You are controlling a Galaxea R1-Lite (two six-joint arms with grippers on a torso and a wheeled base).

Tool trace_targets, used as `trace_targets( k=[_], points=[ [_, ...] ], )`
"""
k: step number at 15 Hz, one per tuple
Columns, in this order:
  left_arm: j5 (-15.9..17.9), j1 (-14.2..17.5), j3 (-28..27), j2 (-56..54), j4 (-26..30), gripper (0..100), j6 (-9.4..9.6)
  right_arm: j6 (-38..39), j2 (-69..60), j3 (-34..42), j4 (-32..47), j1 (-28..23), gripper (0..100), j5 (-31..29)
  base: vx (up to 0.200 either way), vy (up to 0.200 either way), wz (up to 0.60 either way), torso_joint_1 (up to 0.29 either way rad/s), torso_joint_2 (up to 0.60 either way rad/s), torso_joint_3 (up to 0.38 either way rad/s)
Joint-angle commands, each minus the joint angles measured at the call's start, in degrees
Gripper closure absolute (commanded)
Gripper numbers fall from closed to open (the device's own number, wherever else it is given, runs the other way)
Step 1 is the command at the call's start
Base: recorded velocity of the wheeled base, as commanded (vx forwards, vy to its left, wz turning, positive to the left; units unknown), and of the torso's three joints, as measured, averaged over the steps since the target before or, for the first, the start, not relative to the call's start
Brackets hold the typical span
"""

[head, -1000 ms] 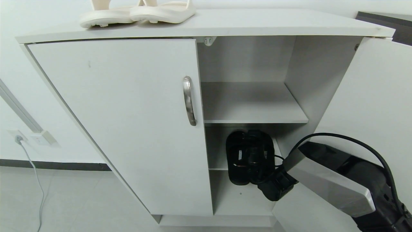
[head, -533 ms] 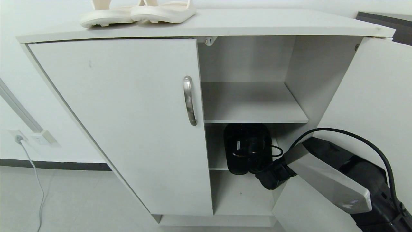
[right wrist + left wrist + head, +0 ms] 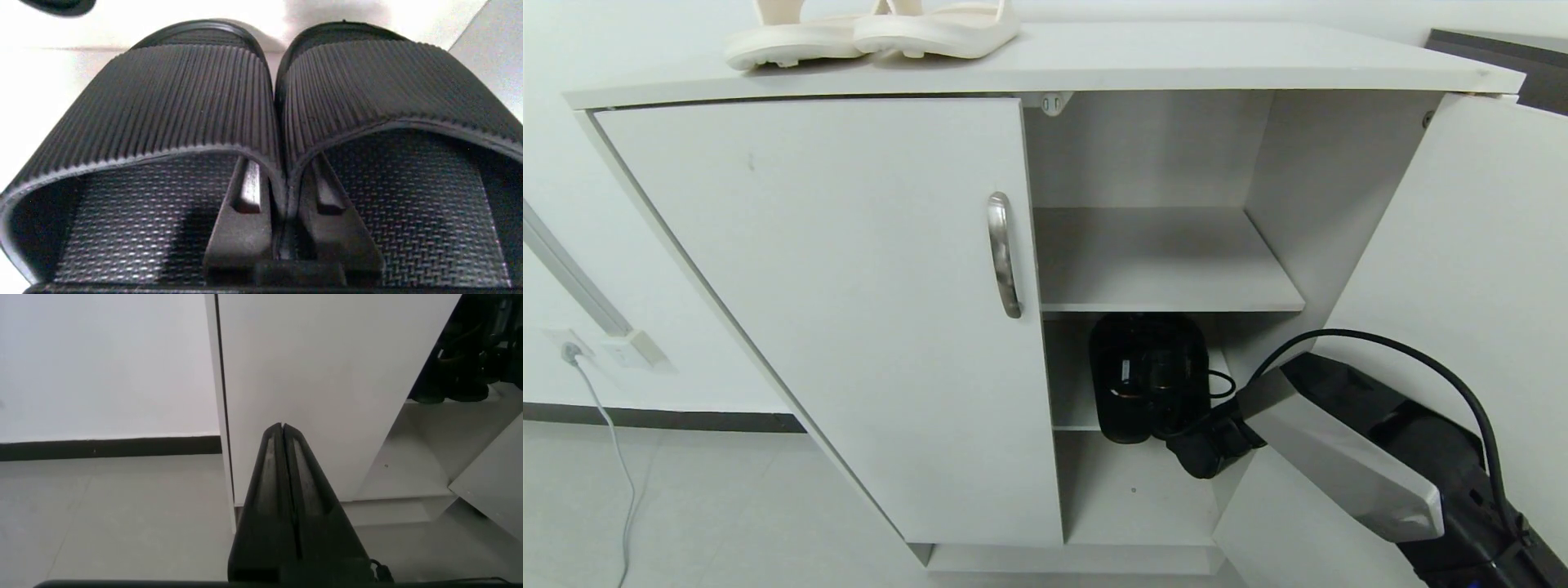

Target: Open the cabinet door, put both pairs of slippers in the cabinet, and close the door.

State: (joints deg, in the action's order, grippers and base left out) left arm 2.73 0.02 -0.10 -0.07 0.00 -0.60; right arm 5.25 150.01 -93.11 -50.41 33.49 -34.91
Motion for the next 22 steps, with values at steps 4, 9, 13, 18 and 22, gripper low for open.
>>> trace_targets(
  k=[4,9,13,18,22],
  points=[
    [-0.01,0.06,0.01,0.07,0.00,100,-0.02,0.02,-0.50,2.50,-0.04,0.26,0,-0.15,0.000,0.000,0.00,0.000,0.00,0.000],
    [-0.01,0.06,0.01,0.07,0.00,100,-0.02,0.11,-6.83,11.46,-4.70,1.76,0,-0.42,0.000,0.000,0.00,0.000,0.00,0.000],
    [-0.01,0.06,0.01,0.07,0.00,100,-0.02,0.11,-14.65,26.75,-12.61,5.10,0,-0.68,0.000,0.000,0.00,0.000,0.00,0.000],
    [-0.01,0.06,0.01,0.07,0.00,100,-0.02,0.02,-26.78,49.78,-21.84,9.75,0,-0.68,0.000,0.000,0.00,0.000,0.00,0.000],
    [0.08,0.06,0.01,0.07,0.00,100,0.07,0.28,-29.24,57.34,-25.79,11.86,0,-0.42,0.000,0.000,0.00,0.000,0.00,0.000]
  ],
)
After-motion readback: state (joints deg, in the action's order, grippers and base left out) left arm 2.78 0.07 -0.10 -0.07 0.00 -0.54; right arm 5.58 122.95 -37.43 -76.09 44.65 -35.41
